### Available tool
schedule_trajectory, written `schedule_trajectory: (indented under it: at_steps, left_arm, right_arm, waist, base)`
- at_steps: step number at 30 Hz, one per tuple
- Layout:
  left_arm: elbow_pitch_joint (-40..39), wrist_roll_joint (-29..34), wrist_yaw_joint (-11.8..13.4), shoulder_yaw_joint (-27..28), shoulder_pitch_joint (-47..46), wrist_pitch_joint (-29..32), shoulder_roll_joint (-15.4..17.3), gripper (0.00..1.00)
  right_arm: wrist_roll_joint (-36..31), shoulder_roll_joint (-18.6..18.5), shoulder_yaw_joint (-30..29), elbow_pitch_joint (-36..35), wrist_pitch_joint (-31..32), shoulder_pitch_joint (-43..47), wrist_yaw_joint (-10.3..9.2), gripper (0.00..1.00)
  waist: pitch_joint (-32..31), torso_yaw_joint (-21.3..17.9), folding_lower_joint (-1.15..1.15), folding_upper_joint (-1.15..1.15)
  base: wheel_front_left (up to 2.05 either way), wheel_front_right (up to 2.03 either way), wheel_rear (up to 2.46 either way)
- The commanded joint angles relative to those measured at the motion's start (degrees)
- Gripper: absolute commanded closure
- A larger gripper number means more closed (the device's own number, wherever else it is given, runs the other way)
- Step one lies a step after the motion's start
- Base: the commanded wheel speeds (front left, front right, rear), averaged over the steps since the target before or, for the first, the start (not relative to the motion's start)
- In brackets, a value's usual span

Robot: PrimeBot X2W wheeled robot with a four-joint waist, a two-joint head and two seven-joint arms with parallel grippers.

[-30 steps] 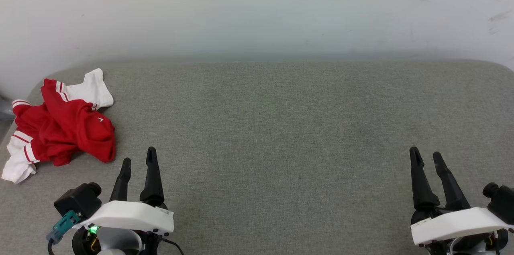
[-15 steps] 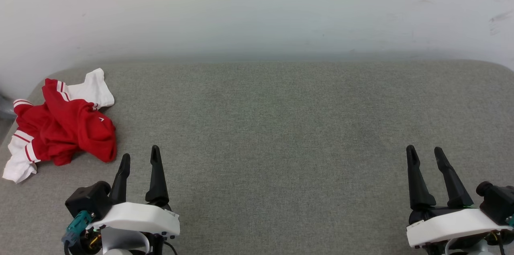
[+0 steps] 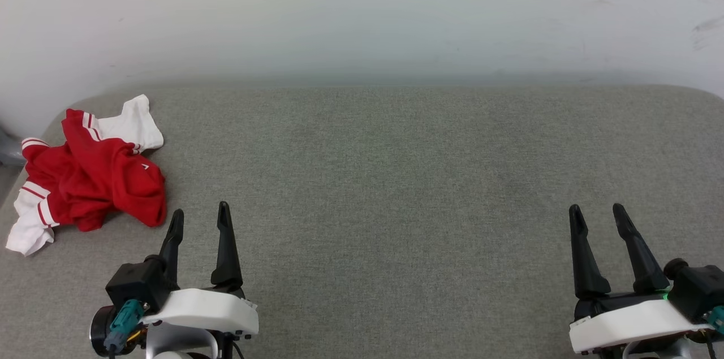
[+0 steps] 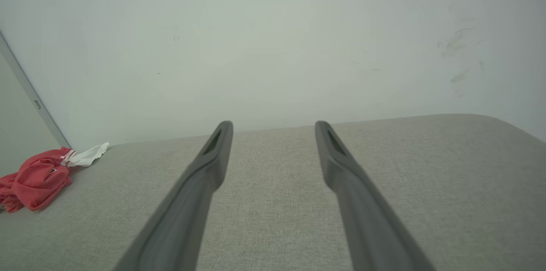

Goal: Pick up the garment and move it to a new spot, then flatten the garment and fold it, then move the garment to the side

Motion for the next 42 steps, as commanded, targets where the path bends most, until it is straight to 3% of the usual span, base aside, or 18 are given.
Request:
schedule_trajectory:
  at_steps: [1, 17, 33, 42]
  left_arm:
    - [-0.59, 1.22, 0.21, -0.07, 0.24, -0.51, 0.4, 0.0]
    - [-1.76, 7.15, -2.1, 0.04, 1.28, -2.31, -0.14, 0.0]
    - [-0.75, 11.16, -3.77, 1.13, 2.06, -4.02, -0.71, 0.0]
    - [0.7, 9.38, -3.67, 1.13, 2.1, -3.92, -0.75, 0.0]
  right_arm:
    - [-1.32, -0.05, 0.04, -0.65, -0.43, 0.04, -0.01, 0.0]
    - [-5.12, -0.05, -0.22, -1.68, -2.33, 0.91, -0.02, 0.0]
    - [-3.96, -0.04, -0.34, -0.51, -3.95, 1.9, -0.03, 0.0]
    - [-1.89, -0.04, -0.38, 1.2, -3.86, 1.84, -0.03, 0.0]
  waist:
    - [-0.01, -0.01, 0.0, 0.0]
    - [0.27, 0.05, 0.0, 0.0]
    - [0.29, 0.29, 0.0, 0.0]
    - [0.26, 0.37, 0.0, 0.0]
  base:
    - [0.0, 0.0, 0.0]
    - [0.0, 0.0, 0.0]
    - [0.0, 0.0, 0.0]
    - [0.0, 0.0, 0.0]
